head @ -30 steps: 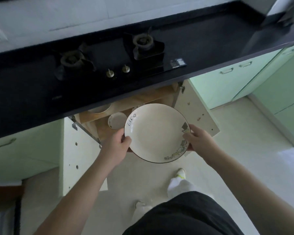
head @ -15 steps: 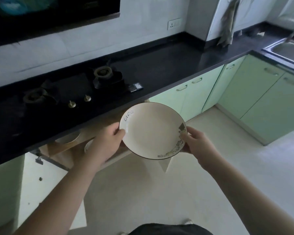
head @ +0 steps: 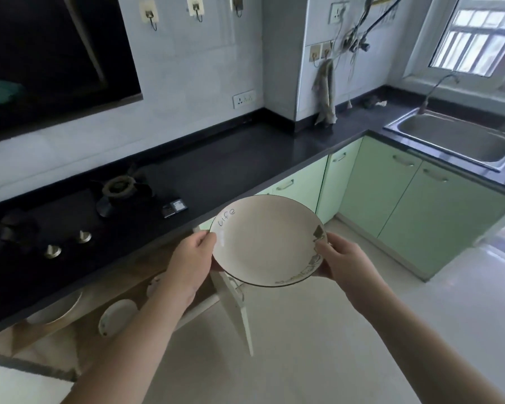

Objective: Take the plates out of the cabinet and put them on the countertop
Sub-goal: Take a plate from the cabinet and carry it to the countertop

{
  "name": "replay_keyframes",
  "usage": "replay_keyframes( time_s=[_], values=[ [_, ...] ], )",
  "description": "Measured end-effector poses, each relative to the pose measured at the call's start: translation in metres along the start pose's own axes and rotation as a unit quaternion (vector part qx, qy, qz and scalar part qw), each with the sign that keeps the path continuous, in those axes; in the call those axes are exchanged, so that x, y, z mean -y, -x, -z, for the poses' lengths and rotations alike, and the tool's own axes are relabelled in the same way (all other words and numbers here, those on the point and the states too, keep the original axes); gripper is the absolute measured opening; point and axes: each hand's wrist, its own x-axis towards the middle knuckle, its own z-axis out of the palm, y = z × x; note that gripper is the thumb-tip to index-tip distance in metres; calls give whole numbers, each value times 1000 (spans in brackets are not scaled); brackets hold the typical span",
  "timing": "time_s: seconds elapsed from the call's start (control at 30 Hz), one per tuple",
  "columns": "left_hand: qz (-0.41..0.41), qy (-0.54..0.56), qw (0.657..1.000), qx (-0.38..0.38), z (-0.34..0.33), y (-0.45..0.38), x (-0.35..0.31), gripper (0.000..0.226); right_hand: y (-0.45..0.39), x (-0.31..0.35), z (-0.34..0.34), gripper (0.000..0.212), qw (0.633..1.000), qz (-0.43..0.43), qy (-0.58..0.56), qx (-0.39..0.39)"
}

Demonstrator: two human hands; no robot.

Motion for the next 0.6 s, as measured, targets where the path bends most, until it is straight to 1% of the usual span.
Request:
replay_keyframes(
  time_s=[0.1,0.2,0.27,0.4,0.5,0.6],
  values=[
    [-17,11,1000,19,-14,-21,-17,28,-23,9,10,29,1000,12,-16,-8],
    [-37,6,998,56,-19,-48,-27,28,-52,16,15,27,1000,21,-18,-7],
    [-50,18,996,66,-23,-70,-31,30,-74,21,17,26,999,28,-19,-6],
    [-55,55,996,48,-35,-118,-39,26,-118,29,18,21,999,34,-13,-19],
    [-40,75,996,34,-46,-154,-48,28,-154,39,18,20,999,29,10,-31],
    [-36,78,996,40,-58,-190,-57,33,-193,51,20,20,998,25,39,-33]
  ],
)
